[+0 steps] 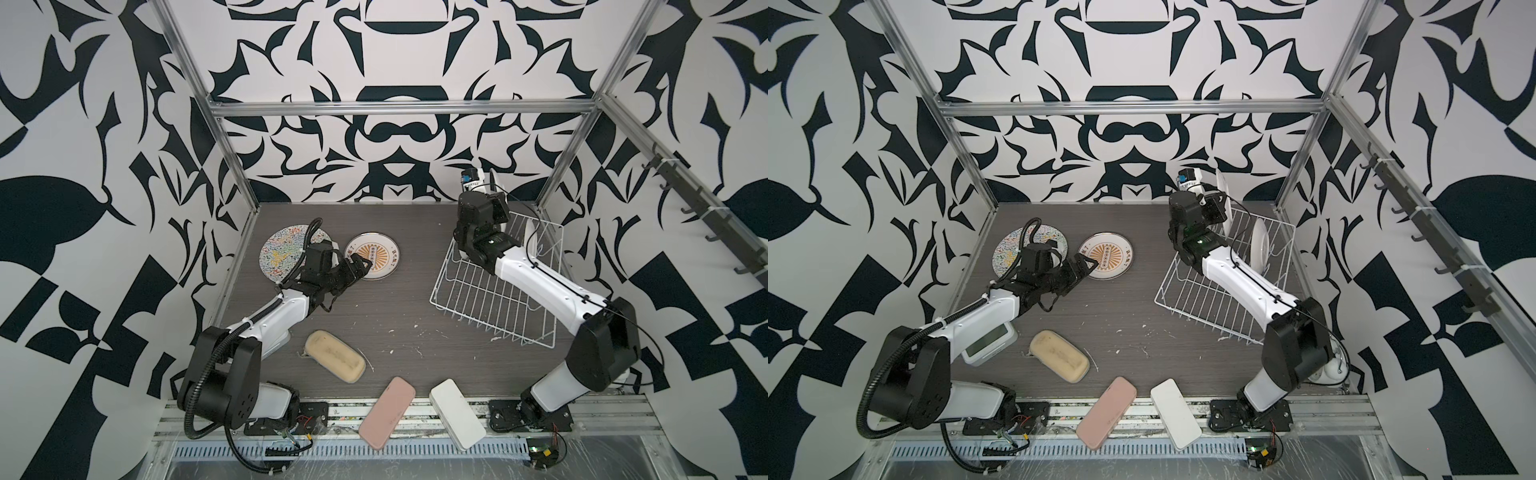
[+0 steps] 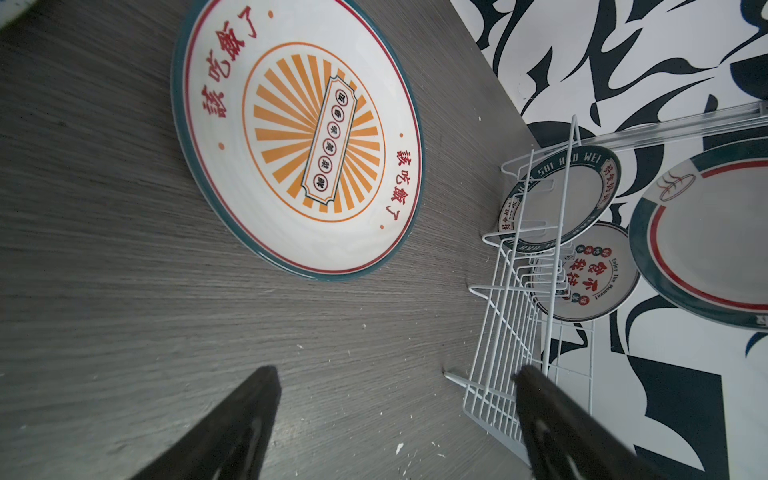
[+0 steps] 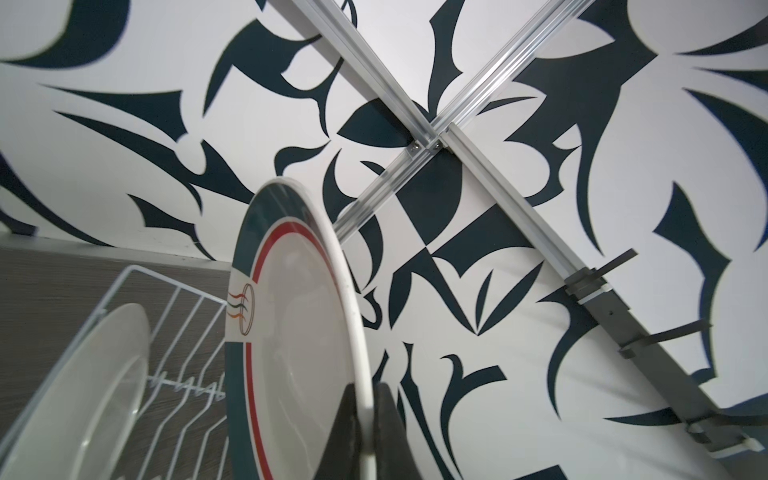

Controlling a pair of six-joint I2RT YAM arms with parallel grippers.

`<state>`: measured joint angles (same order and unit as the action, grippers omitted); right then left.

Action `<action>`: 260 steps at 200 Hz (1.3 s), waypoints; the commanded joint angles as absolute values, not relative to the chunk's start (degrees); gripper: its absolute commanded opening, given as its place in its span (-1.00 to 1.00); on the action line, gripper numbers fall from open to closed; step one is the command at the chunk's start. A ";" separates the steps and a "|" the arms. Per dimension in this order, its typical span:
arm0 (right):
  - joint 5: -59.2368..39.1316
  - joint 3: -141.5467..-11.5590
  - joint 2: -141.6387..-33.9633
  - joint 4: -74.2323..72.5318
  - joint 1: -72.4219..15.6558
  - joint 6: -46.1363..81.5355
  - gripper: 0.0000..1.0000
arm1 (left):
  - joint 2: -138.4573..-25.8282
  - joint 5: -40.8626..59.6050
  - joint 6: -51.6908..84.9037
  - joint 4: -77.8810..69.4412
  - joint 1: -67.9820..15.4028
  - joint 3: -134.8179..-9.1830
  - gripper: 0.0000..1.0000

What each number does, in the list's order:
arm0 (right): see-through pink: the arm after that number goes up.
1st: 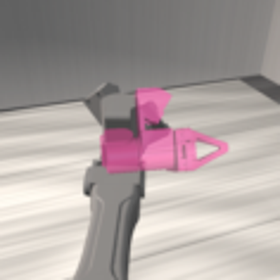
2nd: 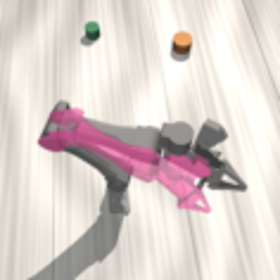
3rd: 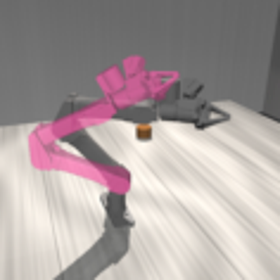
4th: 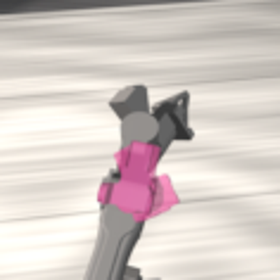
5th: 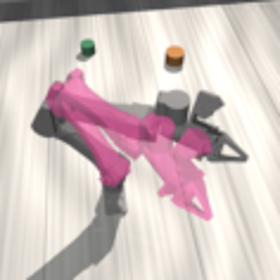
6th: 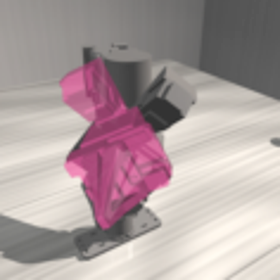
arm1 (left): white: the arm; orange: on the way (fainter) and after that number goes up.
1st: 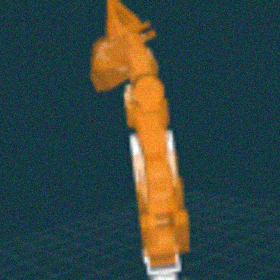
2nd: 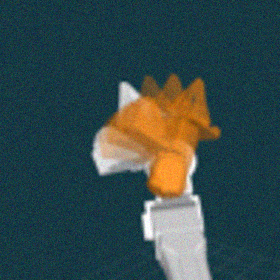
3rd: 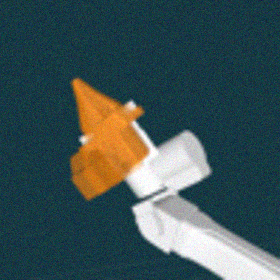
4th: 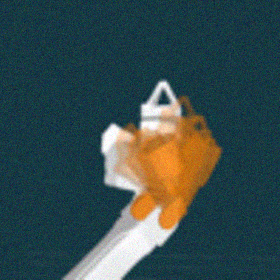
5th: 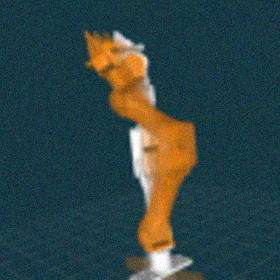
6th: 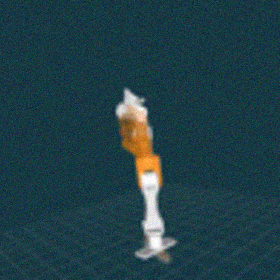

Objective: Unload the plates from the dish rack
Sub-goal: 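Lift the green-rimmed plate up out of the rack with the right gripper, then carry the plate toward the left gripper while the left gripper reaches for its rim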

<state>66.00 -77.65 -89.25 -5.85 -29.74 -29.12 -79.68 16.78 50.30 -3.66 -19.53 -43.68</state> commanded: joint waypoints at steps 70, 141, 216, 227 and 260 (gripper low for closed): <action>52.51 -78.54 -75.00 7.60 -30.35 -3.21 -1.00 | -78.40 17.24 51.15 -4.31 -19.69 -44.28 0.85; 36.28 -66.55 -64.44 -1.50 -29.95 4.32 -1.00 | -78.04 19.01 54.58 -8.39 -19.78 -42.28 0.86; 20.73 -64.58 -65.04 -1.09 -29.02 17.76 -1.00 | -77.13 19.34 55.54 -10.61 -19.78 -41.91 0.85; 17.83 -64.34 -65.55 -1.38 -28.92 19.69 -1.00 | -77.06 19.38 55.68 -11.02 -19.78 -41.92 0.85; 13.15 -61.56 -66.87 -3.83 -28.92 26.75 -1.00 | -77.15 21.45 56.05 -13.25 -19.67 -41.69 0.88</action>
